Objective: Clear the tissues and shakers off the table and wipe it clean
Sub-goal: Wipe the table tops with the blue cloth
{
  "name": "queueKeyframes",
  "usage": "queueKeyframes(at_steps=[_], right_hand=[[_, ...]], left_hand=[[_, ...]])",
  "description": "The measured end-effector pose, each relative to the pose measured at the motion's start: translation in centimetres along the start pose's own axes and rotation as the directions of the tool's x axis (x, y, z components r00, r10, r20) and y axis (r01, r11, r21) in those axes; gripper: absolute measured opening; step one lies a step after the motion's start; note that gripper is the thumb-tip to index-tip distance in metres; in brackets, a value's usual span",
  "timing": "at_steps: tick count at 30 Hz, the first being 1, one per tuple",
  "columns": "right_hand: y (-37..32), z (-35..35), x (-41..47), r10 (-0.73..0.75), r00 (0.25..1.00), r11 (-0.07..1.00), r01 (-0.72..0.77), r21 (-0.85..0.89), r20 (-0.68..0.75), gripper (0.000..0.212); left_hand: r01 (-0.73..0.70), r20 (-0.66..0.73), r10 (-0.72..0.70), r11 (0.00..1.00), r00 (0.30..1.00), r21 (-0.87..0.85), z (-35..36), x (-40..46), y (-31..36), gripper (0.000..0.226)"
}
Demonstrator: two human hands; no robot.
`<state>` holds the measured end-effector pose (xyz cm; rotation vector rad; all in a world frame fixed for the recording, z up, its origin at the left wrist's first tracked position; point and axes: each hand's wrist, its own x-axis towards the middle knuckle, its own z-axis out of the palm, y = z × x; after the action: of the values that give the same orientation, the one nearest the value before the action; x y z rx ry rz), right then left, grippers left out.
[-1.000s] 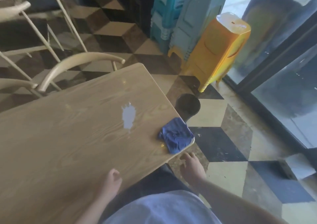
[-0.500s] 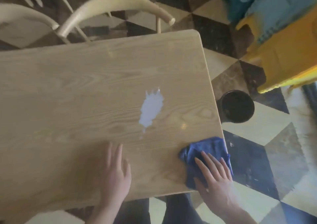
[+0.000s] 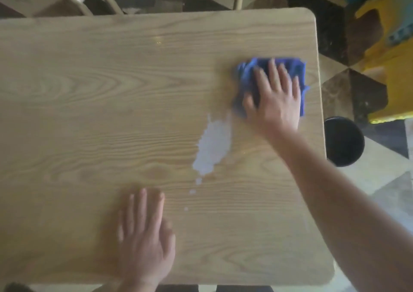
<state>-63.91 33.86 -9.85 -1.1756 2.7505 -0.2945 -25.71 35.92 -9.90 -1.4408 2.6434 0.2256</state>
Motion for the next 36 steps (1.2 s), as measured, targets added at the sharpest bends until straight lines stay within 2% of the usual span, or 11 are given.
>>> queueKeyframes(at_steps=[3, 5, 11, 15, 22, 25, 31, 36], right_hand=[[-0.9, -0.6, 8.9, 0.066, 0.997, 0.997, -0.067, 0.043, 0.035, 0.063], [-1.4, -0.7, 11.6, 0.087, 0.995, 0.996, -0.089, 0.032, 0.046, 0.063], [-1.2, -0.7, 9.0, 0.094, 0.994, 0.995, -0.095, 0.019, 0.054, 0.066], [-0.8, -0.6, -0.9, 0.093, 0.992, 0.996, -0.091, -0.023, 0.088, 0.066], [-2.5, 0.1, -29.5, 0.180, 0.973, 0.977, -0.160, -0.139, 0.143, 0.064], [-2.6, 0.4, -34.3, 0.237, 0.958, 0.965, -0.213, -0.154, 0.159, 0.064], [-0.3, -0.4, -29.3, 0.253, 0.949, 0.965, -0.234, -0.118, 0.190, 0.067], [-0.5, -0.6, -13.9, 0.087, 0.989, 0.994, -0.079, -0.072, 0.120, 0.064]], left_hand=[[0.002, -0.025, -0.002, 1.000, 1.000, 0.004, 0.2, 0.0, 0.1, 0.068], [-0.003, -0.020, 0.003, 1.000, 1.000, 0.007, 0.3, 0.0, 0.0, 0.069], [-0.017, 0.029, 0.017, 1.000, 0.999, -0.017, -0.1, 0.1, -0.1, 0.068], [-0.006, 0.104, 0.008, 1.000, 0.995, -0.024, -0.5, 0.1, -0.2, 0.070], [-0.017, 0.090, 0.020, 0.999, 0.996, -0.038, -0.7, 0.0, -0.3, 0.068], [-0.019, 0.110, 0.022, 1.000, 0.994, -0.022, -0.7, -0.1, -0.3, 0.068], [-0.013, 0.058, 0.015, 0.999, 0.998, -0.036, -0.5, 0.0, -0.1, 0.067], [-0.015, -0.001, 0.015, 1.000, 1.000, -0.017, -0.3, 0.2, 0.0, 0.065]])
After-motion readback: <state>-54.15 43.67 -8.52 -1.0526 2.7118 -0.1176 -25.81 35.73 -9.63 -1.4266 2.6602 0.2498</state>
